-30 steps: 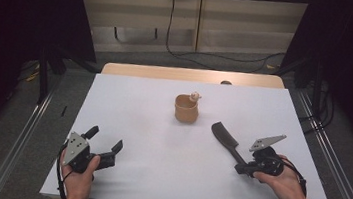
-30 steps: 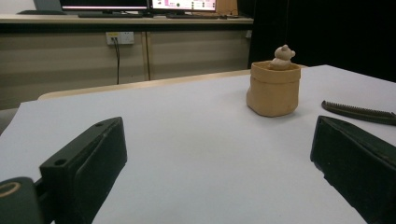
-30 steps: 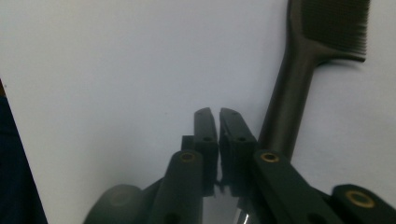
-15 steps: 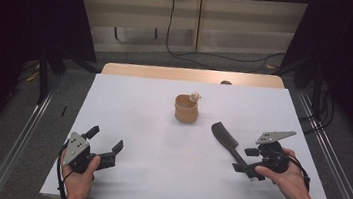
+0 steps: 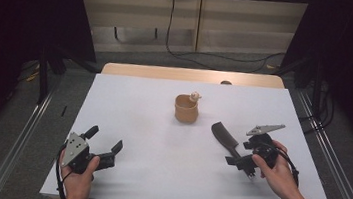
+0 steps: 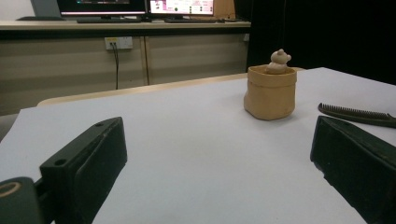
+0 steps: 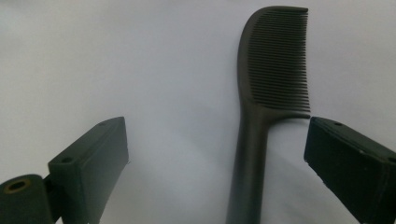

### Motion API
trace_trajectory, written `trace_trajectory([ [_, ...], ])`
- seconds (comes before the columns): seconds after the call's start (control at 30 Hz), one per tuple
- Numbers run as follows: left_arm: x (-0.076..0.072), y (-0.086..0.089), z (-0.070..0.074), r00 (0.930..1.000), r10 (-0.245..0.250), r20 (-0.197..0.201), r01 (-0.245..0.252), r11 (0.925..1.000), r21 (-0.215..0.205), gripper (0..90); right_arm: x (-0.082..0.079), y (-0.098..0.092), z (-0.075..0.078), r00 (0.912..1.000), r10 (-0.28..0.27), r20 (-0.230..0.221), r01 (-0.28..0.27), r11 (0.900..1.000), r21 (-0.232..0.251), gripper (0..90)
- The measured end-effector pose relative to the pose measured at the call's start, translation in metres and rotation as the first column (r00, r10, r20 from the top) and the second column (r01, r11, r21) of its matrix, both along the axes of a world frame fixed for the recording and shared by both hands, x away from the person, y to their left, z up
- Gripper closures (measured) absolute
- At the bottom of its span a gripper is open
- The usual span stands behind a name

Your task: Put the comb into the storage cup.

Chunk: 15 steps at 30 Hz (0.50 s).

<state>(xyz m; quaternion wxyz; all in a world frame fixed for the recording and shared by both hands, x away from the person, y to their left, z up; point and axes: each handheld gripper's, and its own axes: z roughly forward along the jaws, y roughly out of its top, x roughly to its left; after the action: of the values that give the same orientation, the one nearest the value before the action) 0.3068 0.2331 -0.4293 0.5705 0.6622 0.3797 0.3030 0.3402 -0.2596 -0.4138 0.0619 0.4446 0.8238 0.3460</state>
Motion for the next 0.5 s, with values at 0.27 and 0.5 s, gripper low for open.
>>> trace_trajectory([
  [0.27,0.001,0.0,-0.001,0.9998,-0.012,-0.018,0.012,0.9999,0.006,3.8,0.015,0.001,-0.002,0.9978,-0.021,-0.063,0.018,0.999,-0.047,5.8],
  [0.5,0.002,-0.001,-0.002,0.9995,-0.018,-0.027,0.019,0.9997,0.013,3.6,0.025,0.0,0.002,0.9937,0.001,-0.112,-0.011,0.996,-0.084,7.2],
])
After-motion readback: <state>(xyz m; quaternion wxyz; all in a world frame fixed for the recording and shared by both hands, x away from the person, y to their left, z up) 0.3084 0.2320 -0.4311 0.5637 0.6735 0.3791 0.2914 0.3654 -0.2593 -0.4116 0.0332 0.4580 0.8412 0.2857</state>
